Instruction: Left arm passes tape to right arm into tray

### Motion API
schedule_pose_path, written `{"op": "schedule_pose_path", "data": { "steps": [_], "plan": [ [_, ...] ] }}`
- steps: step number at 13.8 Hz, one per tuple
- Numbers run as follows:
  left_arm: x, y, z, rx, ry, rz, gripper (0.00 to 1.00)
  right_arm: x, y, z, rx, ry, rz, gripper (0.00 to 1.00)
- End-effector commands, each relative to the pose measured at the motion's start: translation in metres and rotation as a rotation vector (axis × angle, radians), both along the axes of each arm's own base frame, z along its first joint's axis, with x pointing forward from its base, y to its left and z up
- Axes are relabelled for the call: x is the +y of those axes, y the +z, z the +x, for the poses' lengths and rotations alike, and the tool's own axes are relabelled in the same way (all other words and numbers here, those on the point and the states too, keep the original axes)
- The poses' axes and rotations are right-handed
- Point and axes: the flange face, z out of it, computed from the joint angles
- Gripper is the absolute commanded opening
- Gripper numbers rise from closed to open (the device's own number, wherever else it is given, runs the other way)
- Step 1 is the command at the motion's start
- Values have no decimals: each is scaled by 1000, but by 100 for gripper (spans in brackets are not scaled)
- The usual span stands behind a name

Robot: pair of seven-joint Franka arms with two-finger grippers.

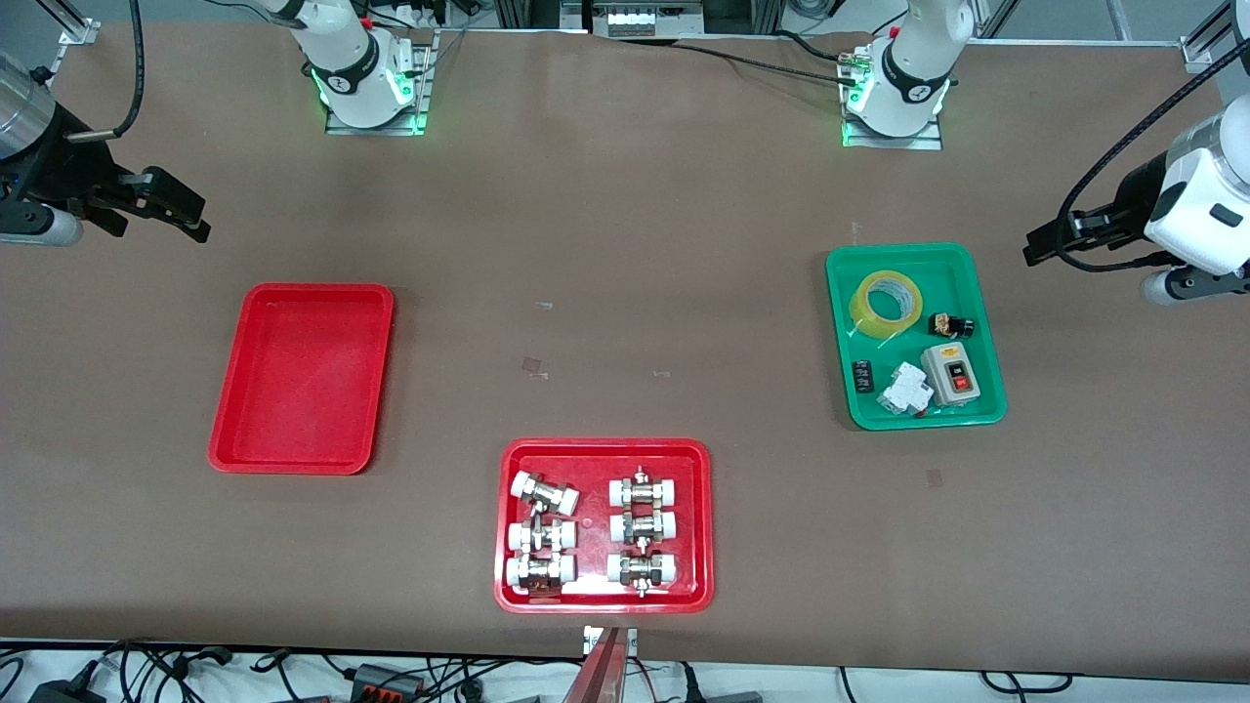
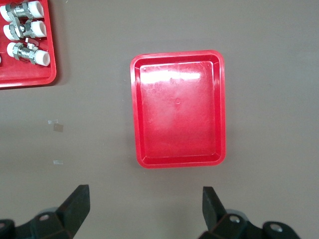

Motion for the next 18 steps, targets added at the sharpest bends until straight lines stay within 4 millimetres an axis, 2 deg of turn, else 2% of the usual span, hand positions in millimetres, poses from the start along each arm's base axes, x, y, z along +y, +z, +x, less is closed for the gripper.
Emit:
{"op": "schedule_pose_path", "data": {
  "steps": [1,5,7,10,13,15,16,18],
  "plan": [
    [3,2,-7,-9,-11,-16,100,2,1,-2,-2,9,6,100],
    [4,-5,-4,-5,-9,-16,100,2,0,-1,-1,2,5,100],
    [6,-34,-2,22,-5,-7,100,2,-1,-1,2,2,5,100],
    [39,-135,-2,73,52,-11,100,2,-1,-1,2,0,5,100],
    [30,-232,-30,107,42,-10,100,2,-1,-1,2,-1,5,100],
    [22,-275,-45,131,48,-12,100,2,-2,-1,4,-1,5,100],
    [10,-291,-54,122,50,-9,100,2,-2,-1,4,-1,5,100],
    [-5,-309,-60,110,81,-5,100,2,-2,-1,4,-3,5,100]
  ]
}}
